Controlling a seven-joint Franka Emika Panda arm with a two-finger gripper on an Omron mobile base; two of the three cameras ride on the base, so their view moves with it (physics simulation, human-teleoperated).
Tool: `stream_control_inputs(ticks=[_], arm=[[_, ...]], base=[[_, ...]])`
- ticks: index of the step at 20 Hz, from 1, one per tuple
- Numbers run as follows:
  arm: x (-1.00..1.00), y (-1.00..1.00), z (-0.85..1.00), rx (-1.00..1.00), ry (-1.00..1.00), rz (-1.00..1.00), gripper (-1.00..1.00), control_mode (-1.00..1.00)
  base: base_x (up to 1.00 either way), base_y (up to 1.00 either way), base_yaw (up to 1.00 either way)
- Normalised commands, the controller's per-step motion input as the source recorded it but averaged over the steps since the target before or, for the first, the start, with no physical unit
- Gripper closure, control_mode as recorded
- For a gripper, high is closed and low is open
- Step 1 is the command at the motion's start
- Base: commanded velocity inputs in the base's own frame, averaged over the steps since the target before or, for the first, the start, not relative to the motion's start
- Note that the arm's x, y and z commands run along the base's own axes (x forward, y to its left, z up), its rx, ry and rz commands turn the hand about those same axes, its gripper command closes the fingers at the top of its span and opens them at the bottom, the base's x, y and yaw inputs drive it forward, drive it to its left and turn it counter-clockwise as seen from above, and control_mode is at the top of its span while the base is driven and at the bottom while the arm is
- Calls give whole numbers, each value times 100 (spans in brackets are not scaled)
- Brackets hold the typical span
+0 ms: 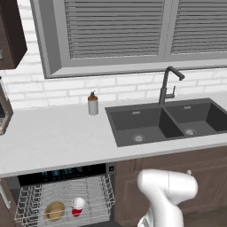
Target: Pick up the cup and bowl from the counter, place them in the dishwasher, and close the dishwasher door.
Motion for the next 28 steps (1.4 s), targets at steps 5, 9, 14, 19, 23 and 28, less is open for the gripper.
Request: stream_control_inputs(ticks=[5, 9, 14, 19, 23, 28], arm=[[29, 1, -100, -26, -24, -7, -100, -100], [41, -5, -100, -23, -31, -11, -100, -100], [30, -28, -100, -18, -40, -13, -100, -100], [81, -31, -100, -6, -61, -15, -100, -100], [99, -25, -98, 0, -63, -10, -100, -100], [100, -16, -90, 0, -55, -7, -100, -100]], base=[[0, 0, 0], [0, 0, 0], [0, 0, 0], [0, 0, 0], [0, 0, 0], [0, 0, 0]])
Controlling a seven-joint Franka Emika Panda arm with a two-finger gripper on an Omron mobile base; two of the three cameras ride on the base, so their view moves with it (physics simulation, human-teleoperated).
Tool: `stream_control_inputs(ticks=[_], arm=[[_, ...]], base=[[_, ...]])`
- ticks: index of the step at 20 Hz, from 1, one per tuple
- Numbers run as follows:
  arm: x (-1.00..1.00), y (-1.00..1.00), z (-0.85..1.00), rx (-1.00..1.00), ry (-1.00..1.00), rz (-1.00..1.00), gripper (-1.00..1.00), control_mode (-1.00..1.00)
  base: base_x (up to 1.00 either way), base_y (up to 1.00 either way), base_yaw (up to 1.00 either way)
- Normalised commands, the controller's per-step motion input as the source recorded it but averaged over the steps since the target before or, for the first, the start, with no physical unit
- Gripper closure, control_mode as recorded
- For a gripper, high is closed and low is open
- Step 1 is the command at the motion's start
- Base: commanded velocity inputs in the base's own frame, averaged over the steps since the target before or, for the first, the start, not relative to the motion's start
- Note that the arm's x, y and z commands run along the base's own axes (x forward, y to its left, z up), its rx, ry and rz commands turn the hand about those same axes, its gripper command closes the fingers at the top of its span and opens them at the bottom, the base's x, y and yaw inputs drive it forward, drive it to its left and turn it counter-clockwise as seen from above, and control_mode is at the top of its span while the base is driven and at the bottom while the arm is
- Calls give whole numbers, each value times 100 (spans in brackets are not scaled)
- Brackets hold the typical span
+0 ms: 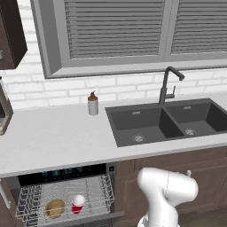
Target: Pick up the cup and bowl from the counter, place them in the dishwasher, and close the dishwasher door.
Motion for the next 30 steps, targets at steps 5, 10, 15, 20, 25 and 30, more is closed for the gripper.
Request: stream_control_inputs(ticks=[5, 10, 15, 20, 25, 30], arm=[[74, -3, -54, -4, -35, -2, -100, -100], [69, 1, -5, -8, -10, 0, -100, -100], [88, -5, 0, -1, -6, -5, -100, -100], [100, -21, -1, 0, 0, -10, -100, -100], [100, -31, -6, 0, 0, -10, -100, -100], [100, -29, -1, 0, 0, -9, -100, -100]], base=[[0, 0, 0], [0, 0, 0], [0, 0, 0], [0, 0, 0], [0, 0, 0], [0, 0, 0]])
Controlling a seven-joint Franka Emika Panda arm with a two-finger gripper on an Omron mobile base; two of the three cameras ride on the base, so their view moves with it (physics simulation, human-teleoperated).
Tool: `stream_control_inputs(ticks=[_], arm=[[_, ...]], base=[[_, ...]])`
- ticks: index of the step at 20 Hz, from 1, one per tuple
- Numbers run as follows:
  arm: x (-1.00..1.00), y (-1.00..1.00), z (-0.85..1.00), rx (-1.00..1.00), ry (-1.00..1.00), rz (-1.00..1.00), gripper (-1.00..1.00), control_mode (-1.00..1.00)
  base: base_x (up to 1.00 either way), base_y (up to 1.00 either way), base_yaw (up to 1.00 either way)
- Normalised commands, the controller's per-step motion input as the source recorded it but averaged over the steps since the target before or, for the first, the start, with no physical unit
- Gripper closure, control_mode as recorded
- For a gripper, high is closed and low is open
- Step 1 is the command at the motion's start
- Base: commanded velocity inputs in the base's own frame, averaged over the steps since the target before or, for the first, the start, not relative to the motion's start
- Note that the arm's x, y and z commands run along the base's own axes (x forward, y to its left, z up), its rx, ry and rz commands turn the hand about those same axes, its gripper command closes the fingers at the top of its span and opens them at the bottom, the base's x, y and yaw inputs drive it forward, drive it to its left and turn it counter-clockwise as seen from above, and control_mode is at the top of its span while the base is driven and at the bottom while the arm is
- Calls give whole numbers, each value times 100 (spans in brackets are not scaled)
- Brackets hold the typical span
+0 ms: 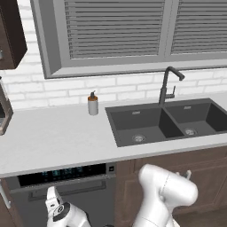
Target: Pick up the cup and bowl from the counter, place them in the dishwasher, and close the dishwasher door.
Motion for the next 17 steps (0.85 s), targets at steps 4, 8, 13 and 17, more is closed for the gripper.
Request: stream_control_inputs(ticks=[4, 8, 13, 17], arm=[[100, -29, 0, 0, 0, -7, -100, -100], [98, -25, -1, 0, 0, -5, -100, -100], [70, -10, -2, 0, 0, -1, -100, -100], [5, -2, 0, 0, 0, 0, -100, -100]], base=[[0, 0, 0], [0, 0, 0], [0, 0, 0], [0, 0, 0]])
